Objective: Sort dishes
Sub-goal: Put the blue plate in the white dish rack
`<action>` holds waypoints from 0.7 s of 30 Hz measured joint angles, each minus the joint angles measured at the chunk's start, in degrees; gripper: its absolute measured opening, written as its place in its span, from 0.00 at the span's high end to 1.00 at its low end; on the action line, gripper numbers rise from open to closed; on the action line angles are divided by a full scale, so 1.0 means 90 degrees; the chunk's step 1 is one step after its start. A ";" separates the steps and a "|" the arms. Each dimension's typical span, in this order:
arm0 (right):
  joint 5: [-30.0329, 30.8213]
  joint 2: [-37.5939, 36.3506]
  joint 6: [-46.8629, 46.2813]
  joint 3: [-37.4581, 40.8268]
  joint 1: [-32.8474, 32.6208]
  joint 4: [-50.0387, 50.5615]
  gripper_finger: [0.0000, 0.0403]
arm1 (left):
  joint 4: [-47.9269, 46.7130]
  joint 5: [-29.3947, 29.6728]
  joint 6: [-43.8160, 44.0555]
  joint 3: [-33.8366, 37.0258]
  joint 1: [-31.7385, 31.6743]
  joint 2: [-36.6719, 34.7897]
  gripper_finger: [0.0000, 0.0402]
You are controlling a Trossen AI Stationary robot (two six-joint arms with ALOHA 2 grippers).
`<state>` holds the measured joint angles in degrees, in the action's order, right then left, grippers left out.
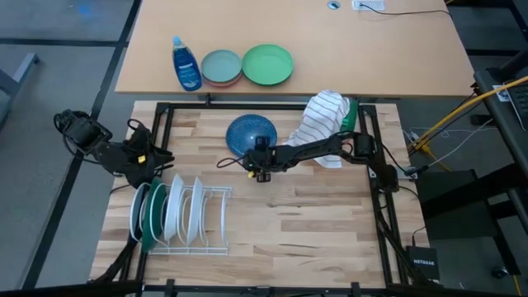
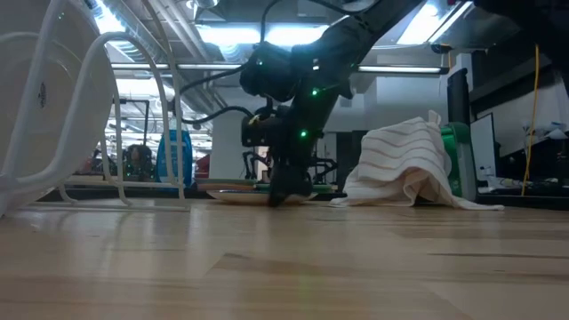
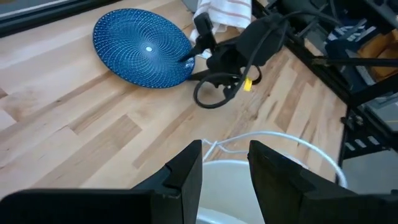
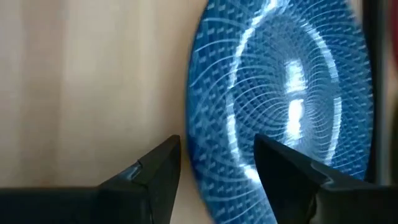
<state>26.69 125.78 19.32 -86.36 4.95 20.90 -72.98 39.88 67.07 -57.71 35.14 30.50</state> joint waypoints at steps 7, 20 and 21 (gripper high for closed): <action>0.0200 0.0022 0.0342 0.0014 0.0189 -0.0228 0.49 | -0.0009 -0.0005 0.0183 0.0349 0.0002 0.0003 0.70; -0.1249 -0.0008 0.0033 0.0007 0.0757 -0.0162 0.77 | 0.0016 -0.0006 0.0372 0.0767 0.0002 0.0002 0.70; -0.1246 -0.0008 0.0067 0.0002 0.0753 -0.0209 0.80 | 0.0019 -0.0005 0.0377 0.0767 0.0002 0.0002 0.70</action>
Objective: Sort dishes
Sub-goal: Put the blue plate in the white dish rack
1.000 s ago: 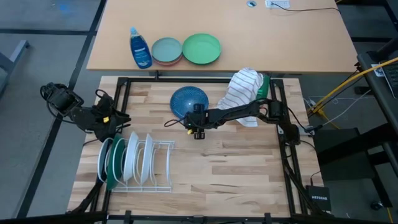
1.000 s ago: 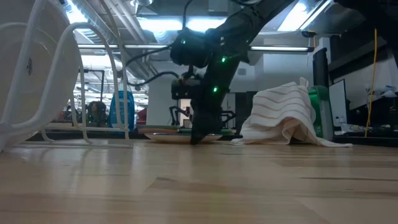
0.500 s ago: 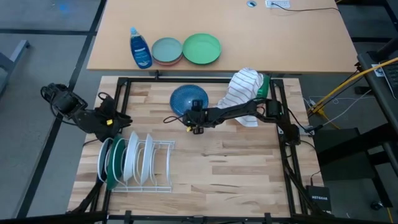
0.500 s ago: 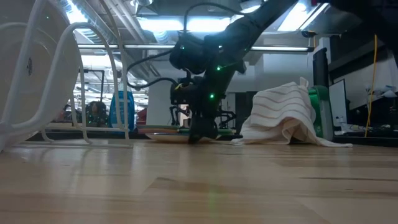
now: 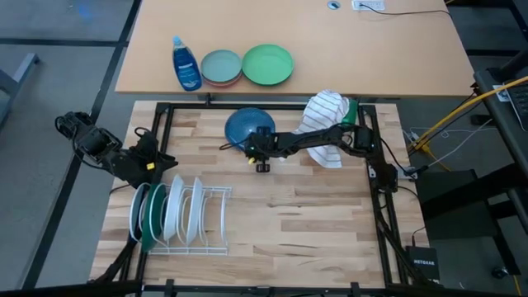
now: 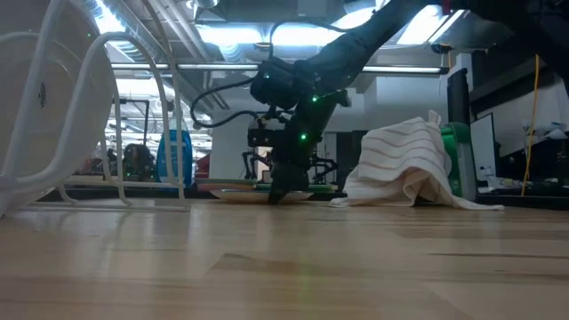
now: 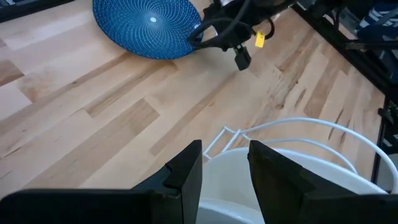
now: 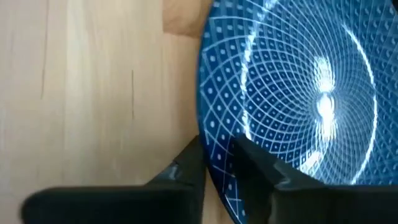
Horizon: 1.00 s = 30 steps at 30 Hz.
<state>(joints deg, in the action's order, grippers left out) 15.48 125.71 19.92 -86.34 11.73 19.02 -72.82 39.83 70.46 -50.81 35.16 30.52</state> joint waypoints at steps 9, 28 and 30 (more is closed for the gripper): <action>0.0272 -0.0007 0.0149 -0.0003 -0.0219 -0.0004 0.92 | 0.0002 0.0000 0.0004 0.0002 0.0000 0.0000 0.70; 0.0603 0.0005 0.0117 0.0002 -0.1190 0.0008 0.96 | 0.0002 0.0000 -0.0331 0.0002 0.0000 0.0000 0.70; 0.0609 0.0005 0.0117 0.0002 -0.1318 0.0008 0.96 | 0.0002 0.0000 -0.0331 0.0002 0.0000 0.0000 0.70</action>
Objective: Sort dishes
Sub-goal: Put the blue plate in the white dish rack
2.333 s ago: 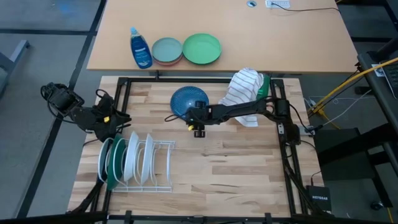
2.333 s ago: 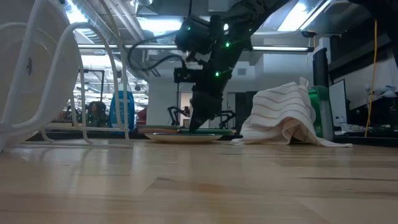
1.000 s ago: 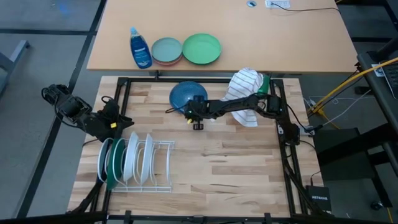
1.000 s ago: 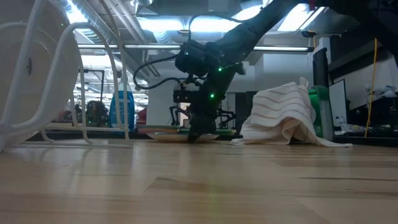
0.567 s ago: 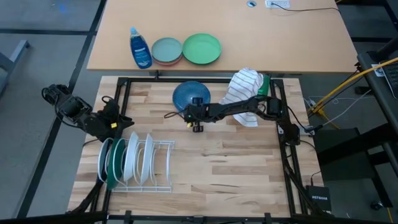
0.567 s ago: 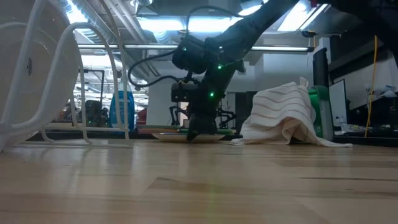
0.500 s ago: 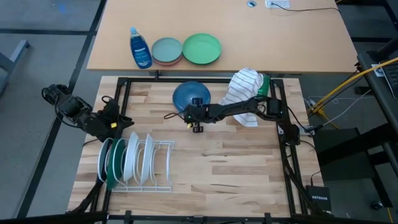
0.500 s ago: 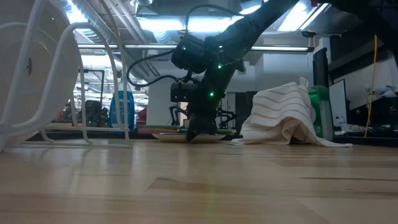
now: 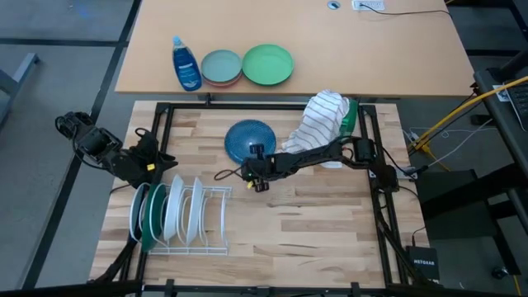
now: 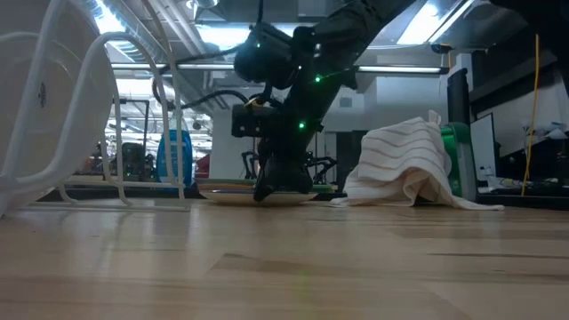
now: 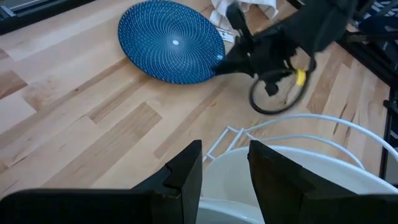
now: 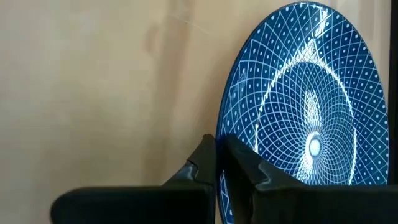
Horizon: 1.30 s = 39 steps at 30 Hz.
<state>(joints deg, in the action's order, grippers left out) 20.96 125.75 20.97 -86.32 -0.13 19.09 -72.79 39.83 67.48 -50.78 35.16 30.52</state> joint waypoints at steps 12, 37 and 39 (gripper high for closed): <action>0.0174 0.0034 -0.0012 -0.0452 -0.0777 0.0509 0.96 | 0.0002 0.0002 0.0000 0.0000 0.0000 0.0000 0.70; -0.0463 0.0019 -0.0478 -0.1858 -0.0696 0.1597 0.99 | 0.1066 0.0823 -0.2215 0.0000 0.0000 0.0002 0.70; -0.0470 0.0015 -0.0483 -0.1855 -0.0696 0.1605 0.99 | 0.1064 0.0823 -0.2215 0.0000 0.0000 0.0002 0.70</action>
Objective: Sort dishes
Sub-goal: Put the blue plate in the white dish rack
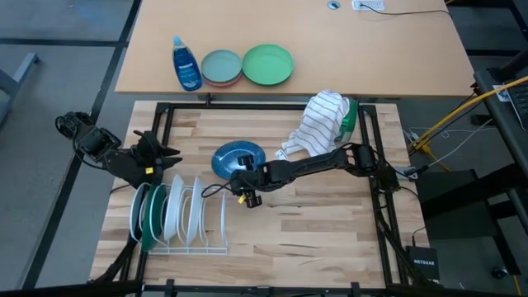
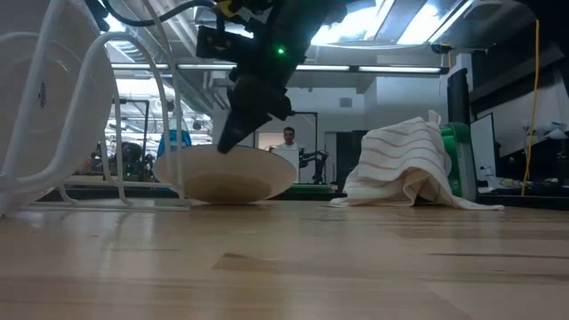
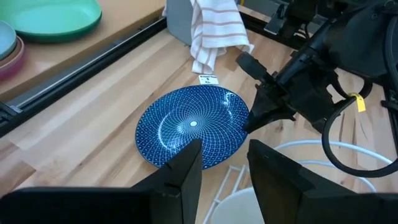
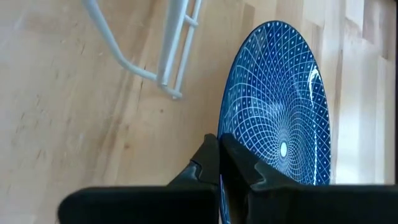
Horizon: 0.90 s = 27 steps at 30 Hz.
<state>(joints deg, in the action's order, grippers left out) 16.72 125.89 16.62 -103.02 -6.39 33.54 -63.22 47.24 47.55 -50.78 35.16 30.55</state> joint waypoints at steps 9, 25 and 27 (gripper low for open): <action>-0.0483 0.0275 -0.0209 0.0006 0.0000 -0.0040 1.00 | -0.0014 -0.0002 0.0000 0.0000 0.0000 0.0000 0.70; -0.0478 0.0515 -0.0211 0.0005 0.0005 -0.0058 0.98 | -0.0049 -0.0007 0.0049 0.0000 0.0000 0.0002 0.70; -0.0482 0.0517 -0.0399 0.0005 0.0005 -0.0049 0.96 | -0.0051 -0.0009 0.0048 0.0000 0.0000 0.0002 0.70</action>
<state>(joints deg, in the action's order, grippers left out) 12.39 130.54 13.03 -102.98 -6.35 33.10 -63.68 47.16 47.98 -50.78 35.16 30.57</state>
